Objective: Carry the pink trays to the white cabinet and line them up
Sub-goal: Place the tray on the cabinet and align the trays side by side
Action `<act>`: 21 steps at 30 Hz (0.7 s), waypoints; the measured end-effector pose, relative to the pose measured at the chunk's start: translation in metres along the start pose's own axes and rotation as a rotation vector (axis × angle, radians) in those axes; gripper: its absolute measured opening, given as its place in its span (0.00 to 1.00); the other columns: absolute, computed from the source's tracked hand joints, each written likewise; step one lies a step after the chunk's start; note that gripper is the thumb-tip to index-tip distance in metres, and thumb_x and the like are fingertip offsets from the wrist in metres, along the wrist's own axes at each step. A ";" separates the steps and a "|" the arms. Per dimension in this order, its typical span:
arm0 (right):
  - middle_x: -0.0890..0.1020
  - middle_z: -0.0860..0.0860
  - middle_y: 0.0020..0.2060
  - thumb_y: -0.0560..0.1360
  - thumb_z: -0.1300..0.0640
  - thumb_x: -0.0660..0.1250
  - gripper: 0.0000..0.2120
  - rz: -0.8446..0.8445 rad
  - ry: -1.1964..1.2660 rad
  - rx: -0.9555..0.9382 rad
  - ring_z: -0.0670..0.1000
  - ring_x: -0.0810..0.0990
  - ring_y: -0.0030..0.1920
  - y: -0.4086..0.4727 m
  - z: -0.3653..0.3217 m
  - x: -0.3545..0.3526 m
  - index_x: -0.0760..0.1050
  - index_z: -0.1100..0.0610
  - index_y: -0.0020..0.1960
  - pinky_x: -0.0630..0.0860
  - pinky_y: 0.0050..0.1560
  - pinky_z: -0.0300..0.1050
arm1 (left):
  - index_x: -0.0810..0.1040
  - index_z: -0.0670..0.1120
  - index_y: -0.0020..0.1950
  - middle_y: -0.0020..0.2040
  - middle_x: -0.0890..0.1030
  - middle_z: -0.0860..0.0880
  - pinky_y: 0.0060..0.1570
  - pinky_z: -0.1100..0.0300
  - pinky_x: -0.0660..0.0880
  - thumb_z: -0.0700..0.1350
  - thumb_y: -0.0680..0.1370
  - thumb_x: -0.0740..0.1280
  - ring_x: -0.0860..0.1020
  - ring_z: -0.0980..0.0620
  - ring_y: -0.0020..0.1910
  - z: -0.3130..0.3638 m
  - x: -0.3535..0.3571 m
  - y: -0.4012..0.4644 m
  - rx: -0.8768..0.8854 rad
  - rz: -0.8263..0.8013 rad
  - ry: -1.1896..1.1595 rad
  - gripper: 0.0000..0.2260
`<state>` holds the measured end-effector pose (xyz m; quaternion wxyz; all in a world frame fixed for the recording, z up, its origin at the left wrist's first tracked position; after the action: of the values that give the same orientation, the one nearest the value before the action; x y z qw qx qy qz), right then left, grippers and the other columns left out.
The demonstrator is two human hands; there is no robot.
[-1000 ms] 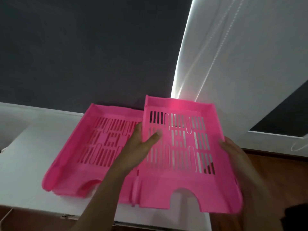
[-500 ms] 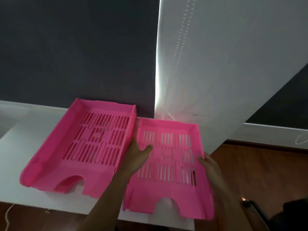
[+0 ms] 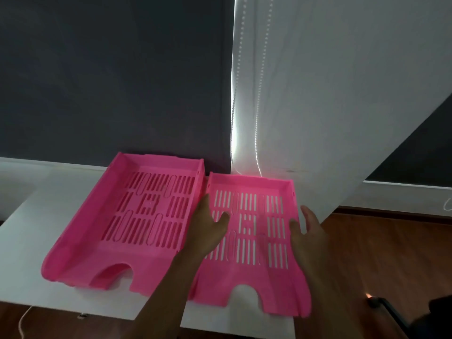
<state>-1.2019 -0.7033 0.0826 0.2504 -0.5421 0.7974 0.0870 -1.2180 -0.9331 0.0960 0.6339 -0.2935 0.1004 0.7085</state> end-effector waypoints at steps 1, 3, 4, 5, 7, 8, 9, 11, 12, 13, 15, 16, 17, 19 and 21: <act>0.77 0.56 0.70 0.80 0.59 0.64 0.23 0.023 0.017 -0.033 0.56 0.75 0.69 0.000 -0.006 0.001 0.70 0.56 0.75 0.66 0.64 0.41 | 0.56 0.46 0.81 0.80 0.61 0.48 0.73 0.58 0.58 0.50 0.79 0.66 0.61 0.49 0.78 0.003 -0.003 -0.002 0.026 0.006 -0.011 0.33; 0.77 0.53 0.70 0.80 0.59 0.64 0.22 0.023 0.045 -0.091 0.53 0.74 0.70 -0.002 -0.020 0.007 0.72 0.55 0.74 0.65 0.66 0.40 | 0.57 0.48 0.80 0.79 0.62 0.50 0.68 0.62 0.57 0.50 0.79 0.66 0.61 0.50 0.77 0.010 -0.013 -0.005 0.077 0.022 -0.044 0.32; 0.77 0.52 0.70 0.79 0.59 0.65 0.22 0.013 0.070 -0.105 0.52 0.74 0.71 -0.005 -0.027 0.013 0.72 0.55 0.73 0.66 0.68 0.41 | 0.58 0.49 0.80 0.79 0.63 0.51 0.67 0.63 0.57 0.50 0.79 0.65 0.62 0.51 0.77 0.012 -0.020 -0.006 0.095 0.034 -0.053 0.31; 0.77 0.52 0.70 0.79 0.59 0.65 0.22 0.000 0.096 -0.113 0.51 0.74 0.71 -0.008 -0.034 0.020 0.73 0.55 0.73 0.66 0.70 0.43 | 0.59 0.49 0.80 0.79 0.64 0.51 0.67 0.63 0.57 0.49 0.80 0.65 0.63 0.51 0.76 0.013 -0.028 -0.005 0.105 0.047 -0.063 0.30; 0.77 0.50 0.69 0.79 0.59 0.66 0.21 -0.050 0.150 -0.138 0.50 0.74 0.70 -0.018 -0.047 0.037 0.73 0.54 0.72 0.68 0.73 0.48 | 0.62 0.49 0.79 0.78 0.65 0.50 0.71 0.60 0.59 0.49 0.79 0.65 0.64 0.51 0.76 0.012 -0.048 -0.005 0.120 0.074 -0.108 0.28; 0.77 0.49 0.69 0.80 0.59 0.66 0.21 -0.083 0.166 -0.154 0.49 0.74 0.70 -0.024 -0.055 0.047 0.73 0.54 0.72 0.68 0.73 0.50 | 0.63 0.49 0.78 0.77 0.66 0.50 0.73 0.56 0.60 0.49 0.79 0.66 0.65 0.51 0.76 0.009 -0.059 -0.004 0.125 0.085 -0.142 0.28; 0.77 0.49 0.70 0.80 0.59 0.65 0.21 -0.119 0.178 -0.163 0.48 0.73 0.70 -0.031 -0.062 0.058 0.72 0.53 0.73 0.68 0.73 0.51 | 0.64 0.49 0.78 0.77 0.67 0.50 0.75 0.53 0.61 0.49 0.79 0.66 0.65 0.51 0.76 0.005 -0.072 -0.003 0.129 0.096 -0.173 0.27; 0.76 0.48 0.70 0.80 0.59 0.65 0.22 -0.175 0.203 -0.174 0.47 0.73 0.70 -0.043 -0.077 0.080 0.72 0.54 0.74 0.68 0.72 0.48 | 0.65 0.50 0.77 0.76 0.68 0.50 0.75 0.49 0.63 0.50 0.78 0.67 0.66 0.51 0.75 -0.008 -0.099 0.003 0.130 0.118 -0.218 0.28; 0.76 0.48 0.70 0.80 0.59 0.65 0.22 -0.201 0.217 -0.177 0.47 0.73 0.70 -0.049 -0.085 0.092 0.71 0.54 0.74 0.68 0.72 0.46 | 0.65 0.50 0.77 0.76 0.68 0.50 0.74 0.48 0.64 0.52 0.77 0.67 0.66 0.51 0.75 -0.014 -0.114 0.006 0.128 0.134 -0.219 0.28; 0.75 0.48 0.71 0.80 0.59 0.65 0.23 -0.224 0.233 -0.179 0.47 0.72 0.71 -0.054 -0.092 0.103 0.71 0.55 0.74 0.67 0.72 0.45 | 0.66 0.51 0.76 0.76 0.68 0.50 0.74 0.47 0.64 0.53 0.76 0.67 0.66 0.51 0.75 -0.022 -0.130 0.011 0.124 0.152 -0.216 0.29; 0.74 0.49 0.72 0.80 0.59 0.65 0.23 -0.246 0.261 -0.186 0.47 0.72 0.71 -0.064 -0.108 0.123 0.70 0.56 0.75 0.66 0.72 0.43 | 0.67 0.51 0.75 0.75 0.70 0.50 0.73 0.46 0.66 0.57 0.74 0.68 0.68 0.50 0.74 -0.036 -0.165 0.017 0.108 0.200 -0.225 0.31; 0.74 0.49 0.72 0.80 0.58 0.65 0.23 -0.247 0.274 -0.180 0.47 0.72 0.71 -0.068 -0.115 0.132 0.70 0.57 0.75 0.66 0.71 0.41 | 0.68 0.51 0.75 0.74 0.71 0.51 0.72 0.47 0.66 0.58 0.73 0.68 0.69 0.50 0.73 -0.047 -0.183 0.022 0.094 0.220 -0.217 0.32; 0.74 0.50 0.72 0.81 0.58 0.65 0.23 -0.248 0.290 -0.168 0.46 0.71 0.71 -0.071 -0.120 0.141 0.69 0.57 0.75 0.66 0.69 0.39 | 0.68 0.52 0.75 0.71 0.73 0.54 0.71 0.49 0.67 0.59 0.73 0.68 0.71 0.52 0.70 -0.055 -0.200 0.025 0.087 0.225 -0.190 0.32; 0.73 0.50 0.73 0.81 0.57 0.65 0.25 -0.254 0.302 -0.159 0.45 0.70 0.71 -0.076 -0.126 0.158 0.67 0.57 0.76 0.65 0.66 0.37 | 0.71 0.57 0.71 0.64 0.75 0.59 0.64 0.54 0.72 0.57 0.76 0.67 0.75 0.54 0.62 -0.075 -0.229 0.028 0.047 0.189 -0.146 0.23; 0.69 0.50 0.76 0.81 0.54 0.65 0.27 -0.268 0.277 -0.137 0.45 0.67 0.73 -0.080 -0.124 0.172 0.64 0.55 0.78 0.63 0.68 0.39 | 0.74 0.65 0.56 0.51 0.79 0.63 0.48 0.61 0.75 0.54 0.79 0.66 0.79 0.55 0.51 -0.093 -0.246 0.031 0.036 0.133 -0.152 0.08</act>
<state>-1.2168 -0.9272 0.1150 0.1103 -0.6660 0.7370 0.0319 -1.2149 -1.1933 0.1472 0.5963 -0.2204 0.0839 0.7673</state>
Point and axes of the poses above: each hand's wrist, its own y-axis towards the middle knuckle, its own x-axis out of the palm, z = x × y, the point moved 2 cm from there along y, towards the middle knuckle
